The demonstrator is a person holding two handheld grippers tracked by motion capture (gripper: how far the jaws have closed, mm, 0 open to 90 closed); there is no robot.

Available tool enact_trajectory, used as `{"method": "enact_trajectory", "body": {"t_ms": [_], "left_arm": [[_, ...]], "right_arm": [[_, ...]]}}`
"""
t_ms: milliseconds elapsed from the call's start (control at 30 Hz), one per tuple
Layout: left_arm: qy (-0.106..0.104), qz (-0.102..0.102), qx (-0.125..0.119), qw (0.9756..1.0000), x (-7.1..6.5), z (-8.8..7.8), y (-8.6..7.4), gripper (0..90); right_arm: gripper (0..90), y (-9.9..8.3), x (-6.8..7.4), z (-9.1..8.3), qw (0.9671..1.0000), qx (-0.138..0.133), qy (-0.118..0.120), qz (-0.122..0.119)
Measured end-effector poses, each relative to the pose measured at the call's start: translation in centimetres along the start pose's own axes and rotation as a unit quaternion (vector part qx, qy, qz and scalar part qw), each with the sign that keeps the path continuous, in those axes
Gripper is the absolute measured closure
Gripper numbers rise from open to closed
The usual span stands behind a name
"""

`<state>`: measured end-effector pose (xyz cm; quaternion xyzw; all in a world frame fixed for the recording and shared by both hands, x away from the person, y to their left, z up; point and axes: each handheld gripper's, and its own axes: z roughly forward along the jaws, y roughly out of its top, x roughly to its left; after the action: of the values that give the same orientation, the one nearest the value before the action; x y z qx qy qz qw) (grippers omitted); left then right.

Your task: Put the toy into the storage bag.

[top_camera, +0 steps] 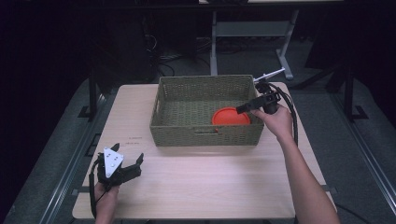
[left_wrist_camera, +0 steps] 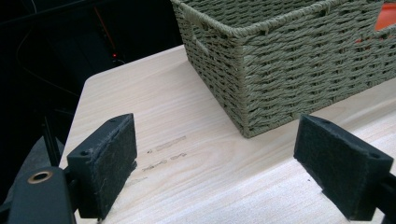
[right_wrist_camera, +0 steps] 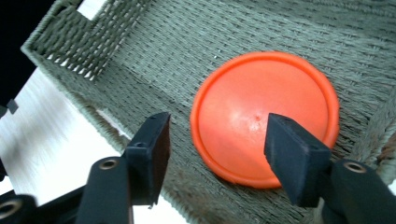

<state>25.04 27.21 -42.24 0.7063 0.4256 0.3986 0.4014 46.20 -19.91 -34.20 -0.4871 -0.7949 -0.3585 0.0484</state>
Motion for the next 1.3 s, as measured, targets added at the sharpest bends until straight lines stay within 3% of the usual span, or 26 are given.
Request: {"method": "enact_trajectory", "body": {"t_ms": [467, 1300], "left_arm": [[0.0, 0.002, 0.003, 1.0, 0.0, 0.1, 0.0, 12.7], [0.001, 0.004, 0.003, 1.0, -0.1, 0.0, 0.0, 12.7]], "right_arm": [[34.6, -1.9, 0.5, -1.7, 0.9992, -0.019, 0.031, -0.015], [31.2, -6.2, 2.7, -4.9, 0.9962, -0.04, 0.052, -0.057]]}}
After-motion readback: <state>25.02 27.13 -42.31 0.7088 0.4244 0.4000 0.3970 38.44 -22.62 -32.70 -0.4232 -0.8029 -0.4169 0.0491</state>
